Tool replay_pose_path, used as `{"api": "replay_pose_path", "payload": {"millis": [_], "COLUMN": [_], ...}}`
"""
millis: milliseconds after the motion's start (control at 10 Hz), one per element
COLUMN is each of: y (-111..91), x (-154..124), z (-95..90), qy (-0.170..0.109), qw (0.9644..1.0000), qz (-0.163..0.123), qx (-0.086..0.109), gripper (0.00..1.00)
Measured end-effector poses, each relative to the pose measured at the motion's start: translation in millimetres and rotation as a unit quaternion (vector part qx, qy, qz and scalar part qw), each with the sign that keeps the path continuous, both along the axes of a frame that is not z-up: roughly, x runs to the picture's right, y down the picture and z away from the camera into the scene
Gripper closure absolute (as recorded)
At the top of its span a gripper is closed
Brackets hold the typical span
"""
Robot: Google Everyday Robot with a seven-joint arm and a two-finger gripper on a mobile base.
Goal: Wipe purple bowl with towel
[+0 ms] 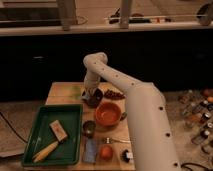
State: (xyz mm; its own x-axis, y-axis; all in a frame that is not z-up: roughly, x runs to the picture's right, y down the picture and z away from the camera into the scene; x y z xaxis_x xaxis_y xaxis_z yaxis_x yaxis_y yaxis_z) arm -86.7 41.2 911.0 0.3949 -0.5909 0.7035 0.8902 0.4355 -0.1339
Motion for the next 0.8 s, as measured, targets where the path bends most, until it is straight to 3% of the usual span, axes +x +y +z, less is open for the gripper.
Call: {"api": "replay_pose_path", "payload": {"millis": [400, 800], "y": [9, -17], "x": [37, 54], "z": [-6.7, 6.1], "qy": [0.017, 0.039], "qw": [0.9998, 0.9987], "qz": [0.004, 0.032], "qx": [-0.01, 0.009], "gripper": [1.0, 1.0]}}
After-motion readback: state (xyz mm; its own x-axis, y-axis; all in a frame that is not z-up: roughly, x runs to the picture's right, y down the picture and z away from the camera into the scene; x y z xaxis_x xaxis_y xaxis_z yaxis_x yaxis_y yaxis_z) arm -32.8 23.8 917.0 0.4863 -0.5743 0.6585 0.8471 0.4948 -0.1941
